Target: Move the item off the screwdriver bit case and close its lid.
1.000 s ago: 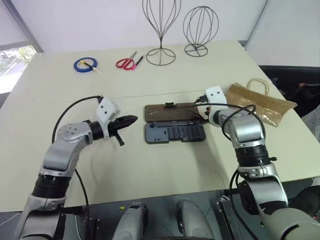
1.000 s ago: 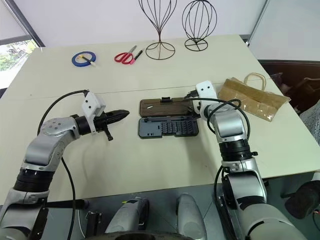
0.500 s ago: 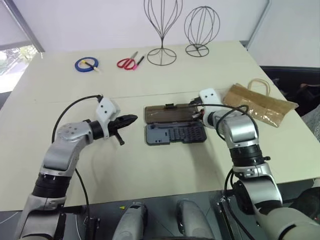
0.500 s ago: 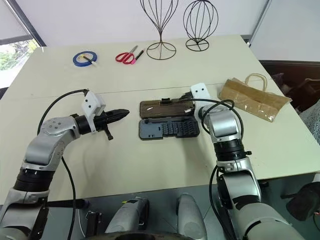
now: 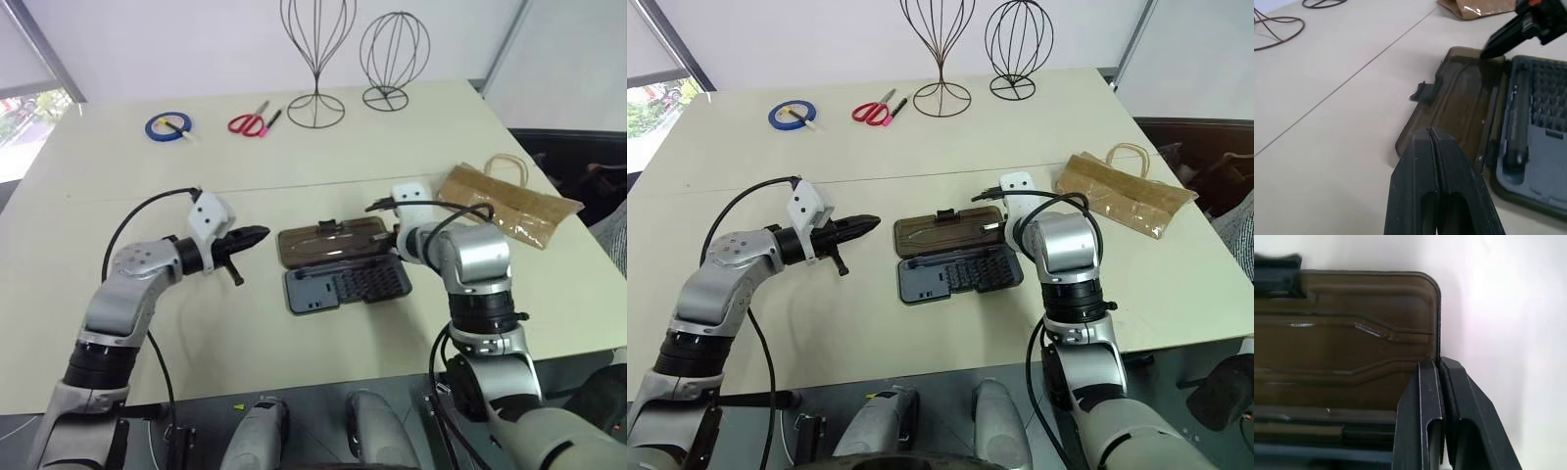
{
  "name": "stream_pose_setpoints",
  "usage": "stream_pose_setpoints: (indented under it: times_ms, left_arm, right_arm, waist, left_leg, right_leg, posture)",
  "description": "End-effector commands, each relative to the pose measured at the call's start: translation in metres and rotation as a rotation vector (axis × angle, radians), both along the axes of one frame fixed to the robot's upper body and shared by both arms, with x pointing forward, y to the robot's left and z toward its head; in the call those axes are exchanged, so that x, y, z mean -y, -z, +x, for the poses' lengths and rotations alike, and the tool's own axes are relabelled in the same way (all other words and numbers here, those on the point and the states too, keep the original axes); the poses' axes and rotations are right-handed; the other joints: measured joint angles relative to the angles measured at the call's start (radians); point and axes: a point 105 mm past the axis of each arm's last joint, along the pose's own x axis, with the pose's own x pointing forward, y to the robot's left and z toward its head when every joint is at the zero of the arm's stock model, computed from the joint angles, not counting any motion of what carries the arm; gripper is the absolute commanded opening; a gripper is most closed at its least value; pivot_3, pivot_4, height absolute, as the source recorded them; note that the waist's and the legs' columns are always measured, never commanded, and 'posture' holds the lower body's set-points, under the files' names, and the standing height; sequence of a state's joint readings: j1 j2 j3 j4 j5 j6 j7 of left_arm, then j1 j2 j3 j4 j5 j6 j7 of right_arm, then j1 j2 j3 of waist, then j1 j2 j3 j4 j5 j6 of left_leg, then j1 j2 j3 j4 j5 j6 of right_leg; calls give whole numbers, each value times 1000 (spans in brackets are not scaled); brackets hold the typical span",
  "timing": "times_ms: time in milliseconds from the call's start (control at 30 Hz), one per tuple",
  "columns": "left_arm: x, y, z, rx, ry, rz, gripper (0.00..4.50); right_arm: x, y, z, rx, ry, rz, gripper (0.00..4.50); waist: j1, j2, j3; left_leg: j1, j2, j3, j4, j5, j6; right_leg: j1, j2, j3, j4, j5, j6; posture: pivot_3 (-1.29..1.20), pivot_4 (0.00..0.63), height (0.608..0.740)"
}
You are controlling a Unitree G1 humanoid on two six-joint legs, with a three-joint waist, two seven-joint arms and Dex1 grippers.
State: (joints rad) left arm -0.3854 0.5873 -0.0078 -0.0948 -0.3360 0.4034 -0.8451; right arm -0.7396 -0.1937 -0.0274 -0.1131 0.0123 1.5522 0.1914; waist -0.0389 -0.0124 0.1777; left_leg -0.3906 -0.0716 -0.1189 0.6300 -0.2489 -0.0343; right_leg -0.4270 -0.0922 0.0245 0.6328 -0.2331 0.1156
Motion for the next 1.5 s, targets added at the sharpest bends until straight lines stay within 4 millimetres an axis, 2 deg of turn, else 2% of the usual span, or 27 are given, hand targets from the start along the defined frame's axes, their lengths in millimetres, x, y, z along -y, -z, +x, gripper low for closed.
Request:
stream_pose_setpoints:
  times_ms: [33,267,900,1100,1333,1500]
  left_arm:
    - [4,-9,-4,44,20,-5,0]
    - [8,-7,-4,30,41,-6,0]
    - [10,-9,-3,33,61,3,0]
    - [9,-8,-4,32,58,7,0]
    - [8,-8,-4,34,55,6,0]
    - [9,-8,-4,34,57,6,0]
  right_arm:
    - [-4,2,-8,-21,35,25,43]
    - [-15,-13,-4,42,69,65,43]
    - [-40,-4,-19,21,-1,181,43]
    - [-37,-2,-22,-9,5,172,43]
    - [-17,-1,-25,-54,77,151,43]
    - [-11,-3,-30,-89,88,151,43]
  waist:
    - [-1,0,0]
    - [-5,0,0]
    - [-6,1,0]
    - [-5,1,0]
    - [-4,1,0]
    - [-1,1,0]
  left_leg:
    - [0,0,0,0,0,0]
    - [0,0,0,0,0,0]
    - [0,0,1,-1,0,0]
    - [0,1,1,-1,0,0]
    - [-1,1,1,-1,0,0]
    - [-1,1,2,0,0,1]
  right_leg:
    - [0,0,0,0,0,0]
    - [-1,0,0,0,0,0]
    - [-1,0,0,0,0,0]
    - [-1,0,0,0,0,0]
    - [-1,-1,0,0,0,0]
    - [0,-1,0,0,0,0]
  posture:
    - [0,150,740]
    - [0,150,740]
    - [0,150,740]
    - [0,150,740]
    - [0,150,740]
    - [0,150,740]
